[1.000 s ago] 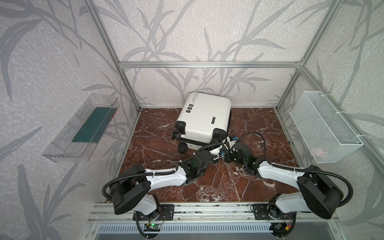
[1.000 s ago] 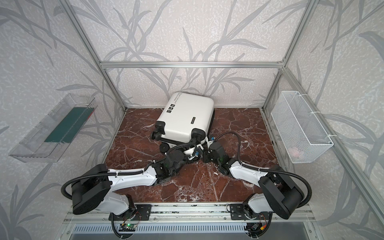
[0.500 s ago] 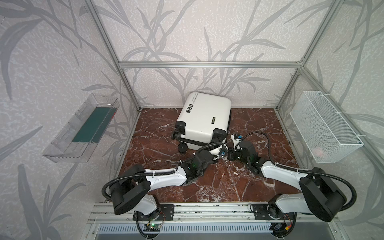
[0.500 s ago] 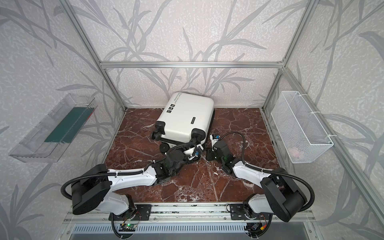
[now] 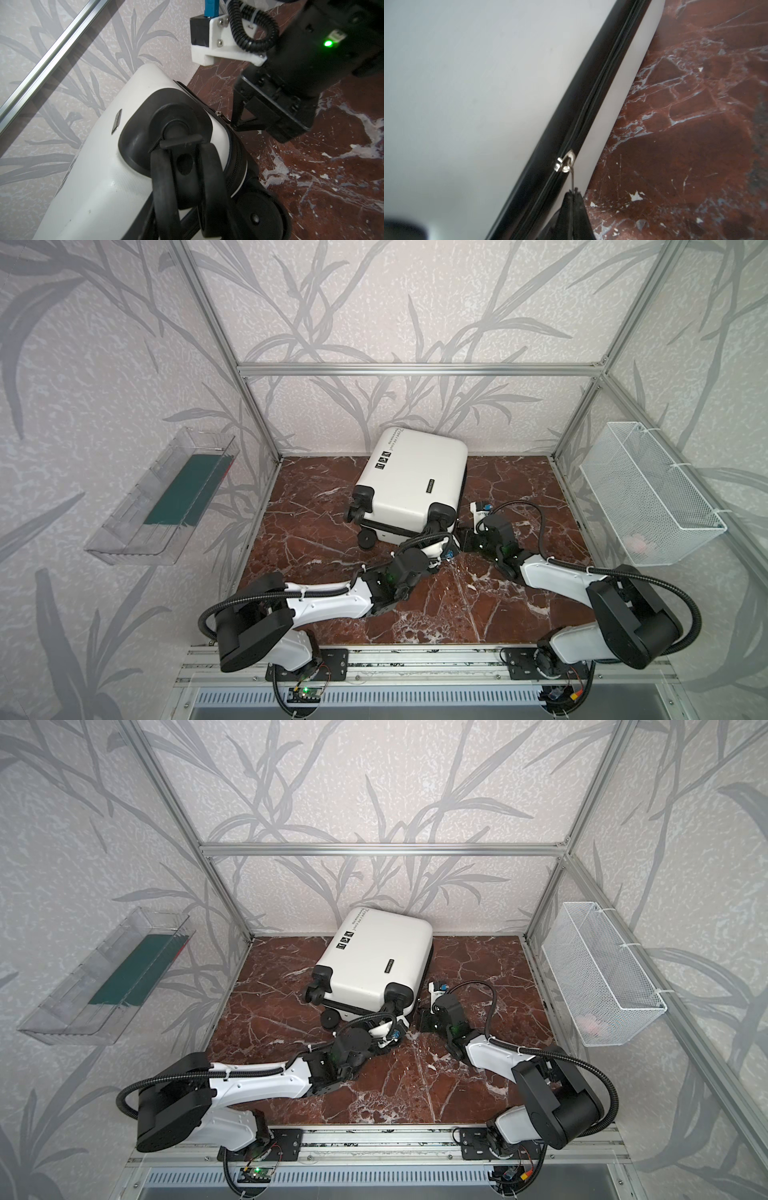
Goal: Pack the luggage
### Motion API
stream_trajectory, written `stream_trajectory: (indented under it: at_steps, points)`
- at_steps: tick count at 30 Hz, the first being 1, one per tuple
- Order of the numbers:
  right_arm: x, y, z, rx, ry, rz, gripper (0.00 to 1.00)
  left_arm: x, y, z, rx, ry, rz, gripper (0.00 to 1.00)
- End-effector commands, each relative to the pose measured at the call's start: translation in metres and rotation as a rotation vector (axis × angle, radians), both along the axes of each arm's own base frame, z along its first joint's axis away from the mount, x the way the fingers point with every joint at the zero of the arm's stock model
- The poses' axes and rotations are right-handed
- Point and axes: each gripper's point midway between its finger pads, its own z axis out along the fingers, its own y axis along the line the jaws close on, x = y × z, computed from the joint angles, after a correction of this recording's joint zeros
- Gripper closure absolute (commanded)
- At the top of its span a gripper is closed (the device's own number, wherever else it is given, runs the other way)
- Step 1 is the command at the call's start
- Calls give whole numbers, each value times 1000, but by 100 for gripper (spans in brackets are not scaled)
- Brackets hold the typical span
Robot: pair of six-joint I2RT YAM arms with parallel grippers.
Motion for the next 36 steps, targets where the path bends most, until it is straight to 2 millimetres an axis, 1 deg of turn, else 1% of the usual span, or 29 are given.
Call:
stream_trajectory:
  at_steps: [1, 7, 13, 17, 21, 25, 26, 27, 29, 31, 32, 33, 36]
  points:
    - [25, -19, 15, 22, -42, -111, 100, -33, -20, 28, -109, -3, -129, 100]
    - [38, -39, 21, 26, -48, -168, 100, -48, -15, 30, -144, 19, -124, 100]
    - [59, -73, 26, 44, -54, -251, 100, -64, -9, 27, -143, 37, -128, 100]
    - [81, -97, 31, 59, -65, -310, 100, -73, -3, 27, -148, 54, -129, 100]
    - [108, -113, 38, 61, -70, -333, 100, -80, 4, 26, -168, 81, -122, 100]
    - [132, -124, 38, 49, -62, -342, 100, -85, 12, 26, -171, 91, -106, 100]
    - [137, -126, 41, 57, -66, -339, 100, -86, 14, 25, -175, 98, -105, 100]
    - [142, -126, 30, 59, -42, -326, 100, -86, 15, 25, -179, 103, -102, 100]
    - [147, -123, 28, 85, -39, -288, 100, -86, 18, 25, -182, 108, -95, 100]
    - [149, -119, 31, 131, -43, -238, 100, -86, 20, 24, -187, 106, -87, 100]
    - [148, -118, 31, 146, -44, -224, 96, -85, 21, 25, -192, 105, -83, 100]
    - [145, -119, 32, 157, -45, -219, 90, -85, 21, 25, -196, 102, -80, 100]
    - [135, -121, 37, 162, -45, -215, 78, -83, 22, 26, -212, 92, -64, 100]
